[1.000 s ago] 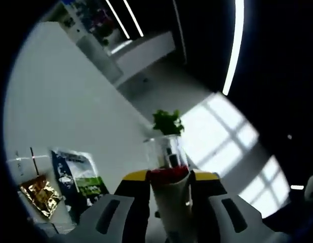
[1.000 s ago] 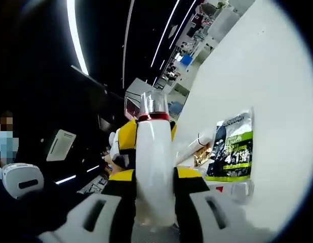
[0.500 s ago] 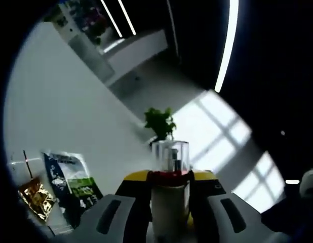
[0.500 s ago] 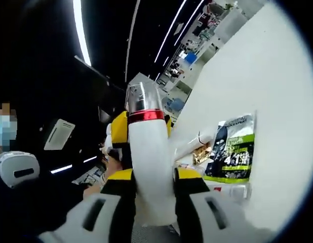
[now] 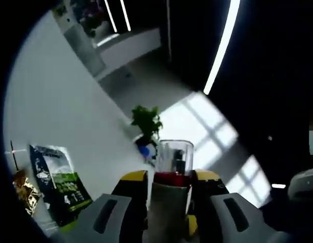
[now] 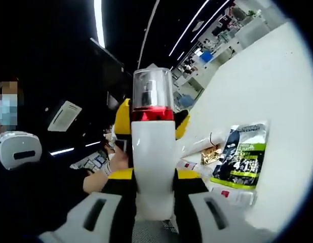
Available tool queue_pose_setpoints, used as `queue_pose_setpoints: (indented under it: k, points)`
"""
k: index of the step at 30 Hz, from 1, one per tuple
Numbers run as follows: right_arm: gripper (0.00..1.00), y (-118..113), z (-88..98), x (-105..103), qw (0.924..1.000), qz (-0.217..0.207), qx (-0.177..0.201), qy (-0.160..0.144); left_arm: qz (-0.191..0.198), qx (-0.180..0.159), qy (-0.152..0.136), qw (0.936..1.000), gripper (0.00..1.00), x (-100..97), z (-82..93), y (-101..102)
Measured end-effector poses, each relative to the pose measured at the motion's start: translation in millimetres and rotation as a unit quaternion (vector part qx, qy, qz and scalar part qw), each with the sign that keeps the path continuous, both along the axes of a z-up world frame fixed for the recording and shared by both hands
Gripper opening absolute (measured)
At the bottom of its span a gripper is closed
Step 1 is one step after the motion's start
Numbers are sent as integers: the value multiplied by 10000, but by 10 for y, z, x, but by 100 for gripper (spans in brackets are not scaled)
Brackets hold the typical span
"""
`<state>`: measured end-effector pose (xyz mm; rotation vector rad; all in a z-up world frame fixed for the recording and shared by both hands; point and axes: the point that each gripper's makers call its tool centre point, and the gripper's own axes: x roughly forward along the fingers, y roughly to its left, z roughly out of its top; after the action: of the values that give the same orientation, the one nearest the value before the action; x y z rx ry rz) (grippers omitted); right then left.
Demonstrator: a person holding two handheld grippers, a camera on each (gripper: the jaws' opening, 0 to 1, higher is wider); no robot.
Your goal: Arrange the skincare products in the storage area until every visible bottle or jar stands upright without overlapping.
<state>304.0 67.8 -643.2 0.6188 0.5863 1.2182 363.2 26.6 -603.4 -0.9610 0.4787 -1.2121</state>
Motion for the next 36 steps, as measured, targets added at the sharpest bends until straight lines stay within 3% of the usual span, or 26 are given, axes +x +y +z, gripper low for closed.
queue_pose_setpoints:
  k: [4, 9, 13, 17, 19, 21, 28, 32, 36]
  points:
    - [27, -18, -42, -12, 9998, 49, -49, 175, -116, -59, 56, 9999, 29, -37, 4, 6]
    - [27, 2, -45, -65, 9996, 189, -24, 229, -263, -78, 224, 9994, 33, -53, -55, 3]
    - [27, -3, -66, -74, 9994, 209, -54, 270, -312, -62, 104, 9994, 28, -98, -20, -11]
    - [28, -19, -30, -60, 9994, 169, 83, 275, -223, 37, -194, 9996, 27, -112, 58, -45]
    - [29, -31, -40, -48, 9987, 140, 196, 453, -181, 86, -154, 9997, 27, -107, 42, -54]
    - [29, -41, -86, -20, 9979, 49, 197, 617, -75, 200, -132, 9997, 27, -65, -10, -47]
    - [31, -76, -93, 66, 9986, -218, 132, 469, 196, 473, -360, 9980, 26, -54, 12, -76]
    - [35, -119, -184, 135, 9968, -471, 23, 651, 299, 942, -638, 9931, 26, -59, -71, -118]
    - [44, -149, -307, 191, 9962, -636, -497, 340, 270, 1447, -818, 9857, 26, -56, -214, -155]
